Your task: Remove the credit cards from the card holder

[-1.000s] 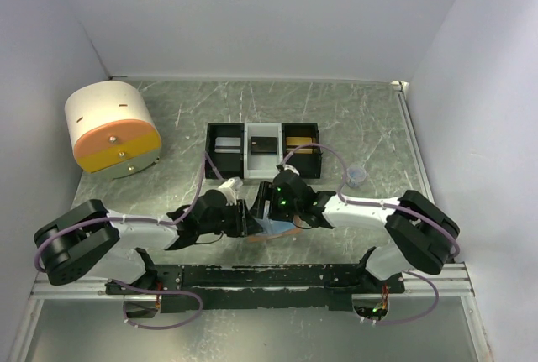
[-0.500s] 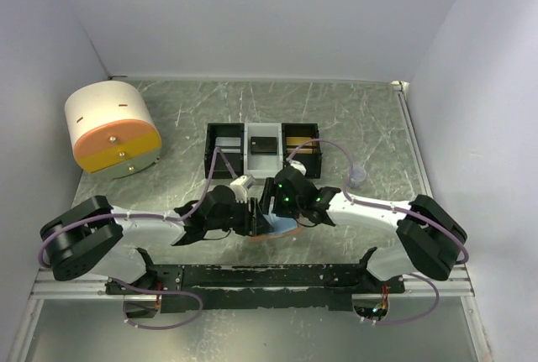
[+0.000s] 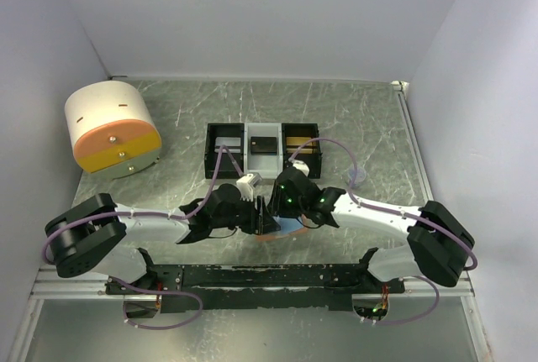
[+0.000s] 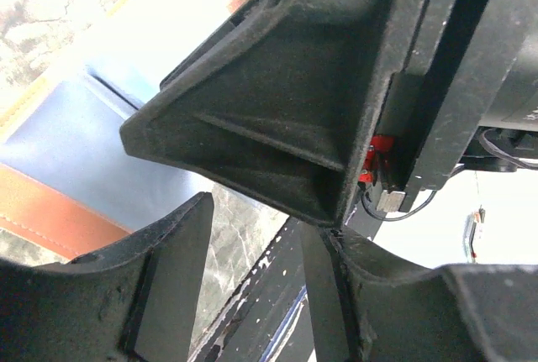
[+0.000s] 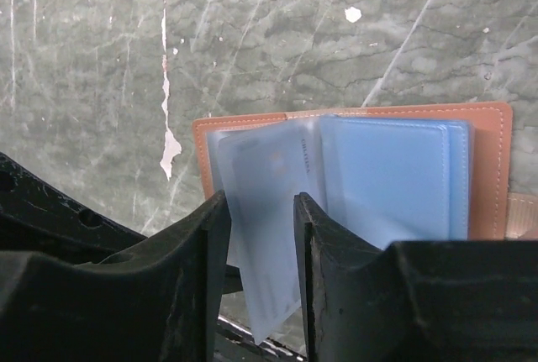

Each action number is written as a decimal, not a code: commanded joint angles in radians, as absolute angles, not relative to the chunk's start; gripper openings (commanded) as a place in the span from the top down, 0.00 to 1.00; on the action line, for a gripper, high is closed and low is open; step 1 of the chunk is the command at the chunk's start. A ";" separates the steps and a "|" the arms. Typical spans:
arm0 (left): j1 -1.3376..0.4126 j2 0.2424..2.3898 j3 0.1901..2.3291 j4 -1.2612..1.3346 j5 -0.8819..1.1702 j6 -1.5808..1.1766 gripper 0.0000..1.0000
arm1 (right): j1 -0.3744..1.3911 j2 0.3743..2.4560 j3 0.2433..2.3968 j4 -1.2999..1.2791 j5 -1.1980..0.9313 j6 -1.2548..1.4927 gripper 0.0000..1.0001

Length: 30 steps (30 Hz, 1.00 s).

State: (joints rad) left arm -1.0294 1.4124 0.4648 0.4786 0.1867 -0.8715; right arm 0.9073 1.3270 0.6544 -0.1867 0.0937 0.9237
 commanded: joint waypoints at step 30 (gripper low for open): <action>-1.038 1.418 0.498 0.422 0.074 -0.874 0.53 | 0.915 1.265 0.651 -0.274 0.133 0.883 0.56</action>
